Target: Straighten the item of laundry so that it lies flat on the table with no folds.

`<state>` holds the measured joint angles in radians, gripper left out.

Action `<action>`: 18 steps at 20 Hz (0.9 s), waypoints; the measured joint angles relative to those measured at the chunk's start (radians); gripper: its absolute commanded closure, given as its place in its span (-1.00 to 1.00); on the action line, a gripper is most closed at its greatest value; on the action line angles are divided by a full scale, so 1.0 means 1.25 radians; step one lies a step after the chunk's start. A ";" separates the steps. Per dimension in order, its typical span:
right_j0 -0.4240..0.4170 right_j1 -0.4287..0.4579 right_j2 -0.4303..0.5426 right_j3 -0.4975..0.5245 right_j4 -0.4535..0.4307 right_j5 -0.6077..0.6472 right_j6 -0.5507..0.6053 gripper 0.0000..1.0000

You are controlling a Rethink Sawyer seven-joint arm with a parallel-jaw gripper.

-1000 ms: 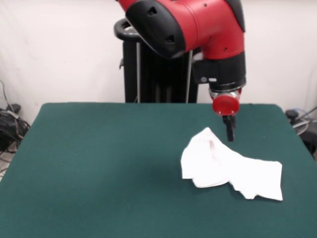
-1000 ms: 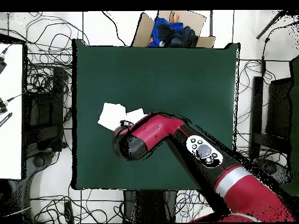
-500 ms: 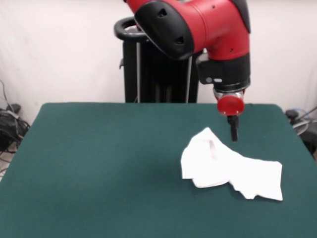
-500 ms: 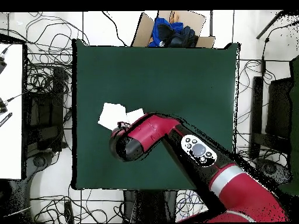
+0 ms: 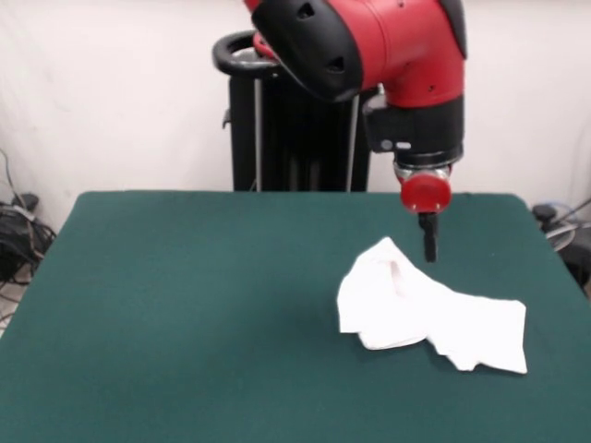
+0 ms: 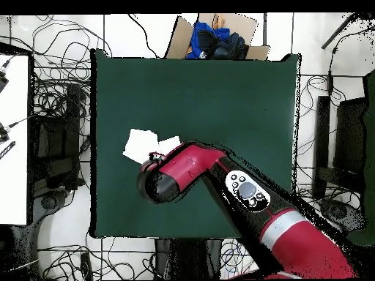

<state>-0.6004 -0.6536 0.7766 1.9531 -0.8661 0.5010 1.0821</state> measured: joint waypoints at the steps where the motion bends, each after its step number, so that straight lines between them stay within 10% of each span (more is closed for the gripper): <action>1: 0.003 -0.005 -0.003 -0.001 -0.005 0.000 0.000 -1.00; 18: 0.032 -0.029 -0.049 -0.006 -0.043 0.000 0.000 -1.00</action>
<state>-0.5599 -0.6896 0.7156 1.9459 -0.9201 0.5010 1.0821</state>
